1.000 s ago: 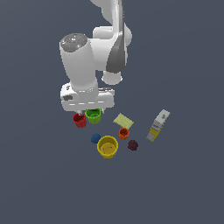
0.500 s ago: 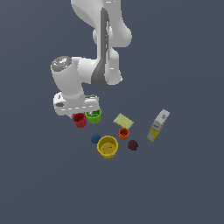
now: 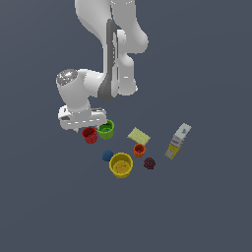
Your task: Pick up a designated object from a clutter of objects.
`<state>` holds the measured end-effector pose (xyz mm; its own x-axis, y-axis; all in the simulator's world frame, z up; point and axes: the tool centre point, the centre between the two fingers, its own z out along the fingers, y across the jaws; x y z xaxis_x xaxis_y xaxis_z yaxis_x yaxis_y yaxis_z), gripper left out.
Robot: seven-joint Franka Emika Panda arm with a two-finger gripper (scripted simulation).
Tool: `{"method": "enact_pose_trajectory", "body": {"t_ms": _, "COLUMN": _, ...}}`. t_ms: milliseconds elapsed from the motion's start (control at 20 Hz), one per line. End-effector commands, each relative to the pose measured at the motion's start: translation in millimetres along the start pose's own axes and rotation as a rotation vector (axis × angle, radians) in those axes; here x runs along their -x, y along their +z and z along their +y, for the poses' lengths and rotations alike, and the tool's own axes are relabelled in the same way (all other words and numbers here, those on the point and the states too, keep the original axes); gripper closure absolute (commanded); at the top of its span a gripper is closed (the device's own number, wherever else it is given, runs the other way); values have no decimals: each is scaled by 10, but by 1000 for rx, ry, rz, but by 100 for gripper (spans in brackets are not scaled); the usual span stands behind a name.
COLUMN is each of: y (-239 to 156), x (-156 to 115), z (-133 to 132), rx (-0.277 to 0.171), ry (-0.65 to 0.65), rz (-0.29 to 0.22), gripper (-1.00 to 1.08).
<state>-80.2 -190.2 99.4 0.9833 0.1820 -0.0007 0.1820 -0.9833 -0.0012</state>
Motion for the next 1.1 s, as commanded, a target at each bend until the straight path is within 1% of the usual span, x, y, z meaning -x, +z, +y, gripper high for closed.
{"method": "enact_pose_trajectory", "body": {"t_ms": 0, "y": 18, "x": 18, "z": 12, "rx": 1, "ry": -3, "rz": 1, "gripper": -92}}
{"method": "enact_pose_trajectory", "body": {"t_ms": 250, "y": 57, "x": 12, "z": 6, "rx": 0, "ry": -1, "rz": 0, "gripper": -92}}
{"method": "enact_pose_trajectory", "body": {"t_ms": 700, "y": 424, "x": 26, "z": 9, "rx": 1, "ry": -1, "rz": 0, "gripper": -92}}
{"method": "enact_pose_trajectory", "body": {"t_ms": 1000, "y": 520, "x": 25, "z": 11, "rx": 1, "ry": -2, "rz": 0, "gripper": -92}}
{"method": "enact_pose_trajectory", "body": {"t_ms": 1050, "y": 520, "x": 25, "z": 11, "rx": 1, "ry": -2, "rz": 0, "gripper": 108}}
